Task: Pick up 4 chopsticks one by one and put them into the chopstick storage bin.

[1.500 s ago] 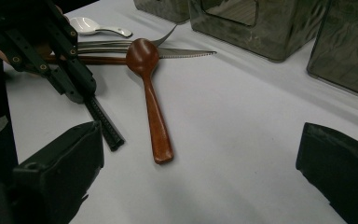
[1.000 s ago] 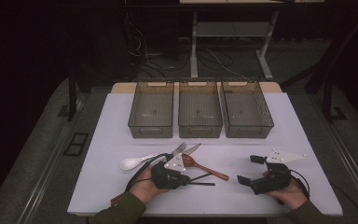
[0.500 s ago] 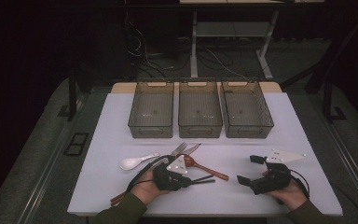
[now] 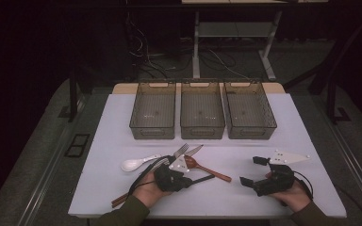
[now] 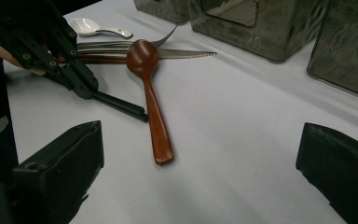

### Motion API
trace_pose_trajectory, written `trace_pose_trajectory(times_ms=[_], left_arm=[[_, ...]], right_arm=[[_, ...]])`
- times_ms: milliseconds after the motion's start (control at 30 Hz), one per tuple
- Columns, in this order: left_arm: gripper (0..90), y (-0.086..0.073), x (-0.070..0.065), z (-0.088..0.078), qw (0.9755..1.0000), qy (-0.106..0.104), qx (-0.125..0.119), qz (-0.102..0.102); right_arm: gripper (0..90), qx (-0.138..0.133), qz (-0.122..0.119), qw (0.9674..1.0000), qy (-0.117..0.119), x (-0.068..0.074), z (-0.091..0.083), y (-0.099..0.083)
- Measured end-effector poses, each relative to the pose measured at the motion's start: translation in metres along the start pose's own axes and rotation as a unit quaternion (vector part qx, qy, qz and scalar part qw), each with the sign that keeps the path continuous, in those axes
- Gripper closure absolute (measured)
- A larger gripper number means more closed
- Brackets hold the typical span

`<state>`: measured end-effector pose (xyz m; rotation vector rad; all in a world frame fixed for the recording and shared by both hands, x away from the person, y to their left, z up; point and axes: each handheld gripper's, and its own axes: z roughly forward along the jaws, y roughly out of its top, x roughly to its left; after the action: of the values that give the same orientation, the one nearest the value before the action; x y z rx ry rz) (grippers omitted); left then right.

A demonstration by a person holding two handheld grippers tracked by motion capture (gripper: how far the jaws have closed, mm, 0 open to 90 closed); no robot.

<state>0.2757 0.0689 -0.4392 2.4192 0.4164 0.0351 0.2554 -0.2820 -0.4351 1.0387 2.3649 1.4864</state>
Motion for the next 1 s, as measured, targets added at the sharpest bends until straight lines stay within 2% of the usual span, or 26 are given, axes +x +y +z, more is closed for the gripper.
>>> trace_pose_trajectory(times_ms=[167, 267, 433, 733, 900, 1000], left_arm=[[84.8, -0.005, 0.004, -0.003, 1.0, 0.006, -0.005, -0.004], [83.5, -0.006, 0.003, -0.004, 0.9999, 0.014, -0.007, -0.001], [69.9, -0.007, 0.003, -0.009, 0.9996, 0.015, -0.02, -0.011], [58.2, -0.014, 0.005, -0.017, 0.9988, 0.013, -0.039, -0.025], [60.1, -0.021, 0.005, -0.026, 0.9975, 0.013, -0.055, -0.042], [63.9, -0.025, 0.007, -0.028, 0.9976, 0.015, -0.053, -0.041]], right_arm=[[0.6, 0.0, 0.001, 1.0, 0.0, 0.0, 0.0, 0.0], [0.6, 0.0, 0.0, 1.0, 0.0, 0.0, 0.0, 0.0], [0.6, 0.0, 0.001, 1.0, 0.0, 0.0, 0.0, 0.0], [0.6, 0.0, 0.001, 1.0, 0.001, 0.0, -0.001, 0.0], [0.6, 0.0, 0.001, 1.0, 0.0, 0.0, -0.001, 0.0], [0.6, 0.0, 0.001, 1.0, 0.001, 0.0, -0.001, 0.0]])
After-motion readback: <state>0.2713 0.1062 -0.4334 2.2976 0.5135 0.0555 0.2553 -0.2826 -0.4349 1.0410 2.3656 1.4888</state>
